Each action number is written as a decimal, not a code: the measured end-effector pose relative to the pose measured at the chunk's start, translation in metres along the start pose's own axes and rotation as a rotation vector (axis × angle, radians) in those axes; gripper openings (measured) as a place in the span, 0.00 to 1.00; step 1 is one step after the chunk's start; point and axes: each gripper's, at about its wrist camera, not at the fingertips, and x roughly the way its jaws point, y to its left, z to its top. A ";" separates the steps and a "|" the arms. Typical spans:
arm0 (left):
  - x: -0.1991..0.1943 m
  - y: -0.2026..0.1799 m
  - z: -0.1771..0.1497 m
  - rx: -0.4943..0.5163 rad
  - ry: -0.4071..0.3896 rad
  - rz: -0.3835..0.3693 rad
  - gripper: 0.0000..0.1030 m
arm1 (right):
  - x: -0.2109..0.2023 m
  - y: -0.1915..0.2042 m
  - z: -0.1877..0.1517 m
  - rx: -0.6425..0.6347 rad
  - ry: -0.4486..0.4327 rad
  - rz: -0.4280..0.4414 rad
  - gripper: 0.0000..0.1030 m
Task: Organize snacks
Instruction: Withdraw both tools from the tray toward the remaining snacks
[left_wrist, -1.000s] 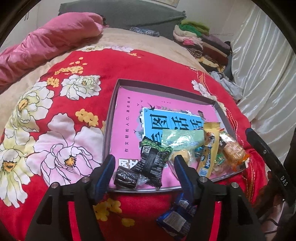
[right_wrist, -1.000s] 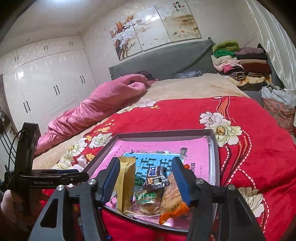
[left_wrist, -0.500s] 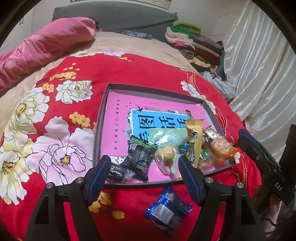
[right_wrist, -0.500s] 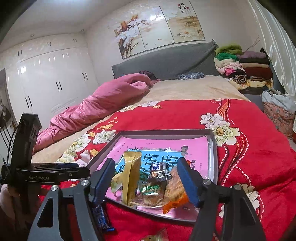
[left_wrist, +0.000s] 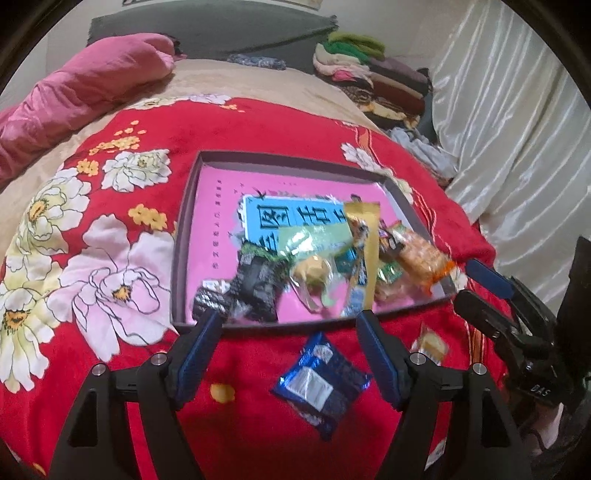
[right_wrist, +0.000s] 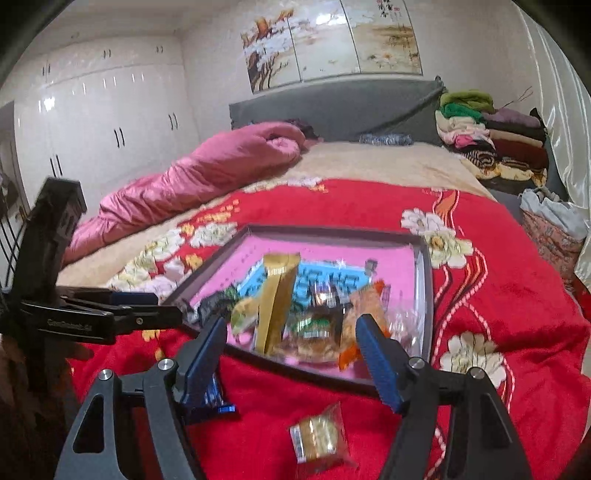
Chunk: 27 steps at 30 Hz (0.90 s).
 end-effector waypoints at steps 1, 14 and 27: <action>0.000 -0.001 -0.004 0.007 0.009 -0.001 0.74 | 0.001 0.001 -0.002 0.001 0.013 -0.003 0.70; 0.018 -0.016 -0.037 0.110 0.107 -0.039 0.74 | 0.011 -0.012 -0.040 0.032 0.224 -0.072 0.70; 0.034 -0.026 -0.049 0.185 0.150 -0.021 0.75 | 0.041 -0.001 -0.058 -0.091 0.356 -0.117 0.62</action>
